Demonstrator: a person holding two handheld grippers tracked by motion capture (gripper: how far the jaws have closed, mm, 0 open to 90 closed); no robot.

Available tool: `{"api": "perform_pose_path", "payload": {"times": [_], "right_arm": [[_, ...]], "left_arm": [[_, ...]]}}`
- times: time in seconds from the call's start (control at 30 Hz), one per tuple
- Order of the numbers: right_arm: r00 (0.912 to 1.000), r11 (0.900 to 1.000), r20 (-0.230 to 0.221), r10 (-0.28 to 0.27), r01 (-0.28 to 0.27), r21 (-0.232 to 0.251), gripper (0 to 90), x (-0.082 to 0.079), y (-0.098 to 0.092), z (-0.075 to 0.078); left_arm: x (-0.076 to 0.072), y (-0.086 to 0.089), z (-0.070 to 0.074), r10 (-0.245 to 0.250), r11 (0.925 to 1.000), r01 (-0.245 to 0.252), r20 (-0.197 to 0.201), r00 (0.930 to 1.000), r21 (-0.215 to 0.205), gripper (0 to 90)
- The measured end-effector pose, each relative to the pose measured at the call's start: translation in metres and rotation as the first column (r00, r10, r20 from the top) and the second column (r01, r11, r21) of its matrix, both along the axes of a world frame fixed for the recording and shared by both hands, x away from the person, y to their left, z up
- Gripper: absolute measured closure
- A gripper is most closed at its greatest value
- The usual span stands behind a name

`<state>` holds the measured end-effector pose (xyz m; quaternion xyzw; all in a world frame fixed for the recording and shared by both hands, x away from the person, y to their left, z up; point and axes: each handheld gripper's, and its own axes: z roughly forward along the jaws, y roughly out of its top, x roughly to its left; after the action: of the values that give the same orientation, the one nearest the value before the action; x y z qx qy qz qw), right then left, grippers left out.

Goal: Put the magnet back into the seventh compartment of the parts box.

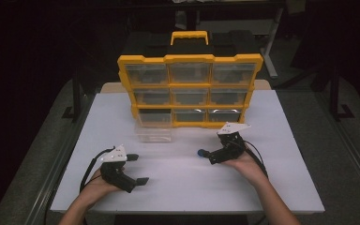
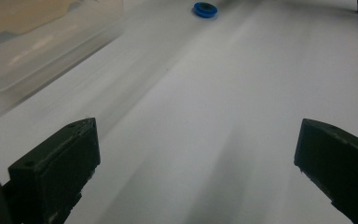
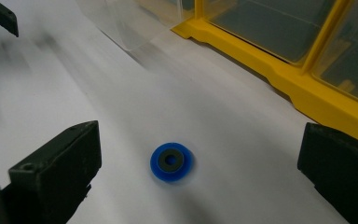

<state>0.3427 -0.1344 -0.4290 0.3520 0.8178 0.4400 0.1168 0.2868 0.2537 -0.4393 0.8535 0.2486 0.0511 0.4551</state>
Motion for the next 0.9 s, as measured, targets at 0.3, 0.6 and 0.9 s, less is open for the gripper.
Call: {"api": "perform_pose_path", "payload": {"times": [0.3,0.6,0.9], "right_arm": [[1.0000,1.000,0.000,-0.002,0.002,0.001,0.0,0.007,0.004,0.000],[1.0000,1.000,0.004,-0.005,0.005,0.017,0.0,0.013,0.008,0.002],[1.0000,1.000,0.003,-0.008,0.008,0.016,0.0,0.016,0.011,0.002]], "left_arm": [[0.000,0.000,0.000,0.000,1.0000,0.000,0.000,1.0000,0.000,0.0],[0.000,0.000,0.000,-0.001,1.0000,0.001,-0.002,1.0000,-0.001,0.0],[0.000,0.000,0.000,-0.002,1.0000,0.002,-0.003,1.0000,0.001,0.0]]}}
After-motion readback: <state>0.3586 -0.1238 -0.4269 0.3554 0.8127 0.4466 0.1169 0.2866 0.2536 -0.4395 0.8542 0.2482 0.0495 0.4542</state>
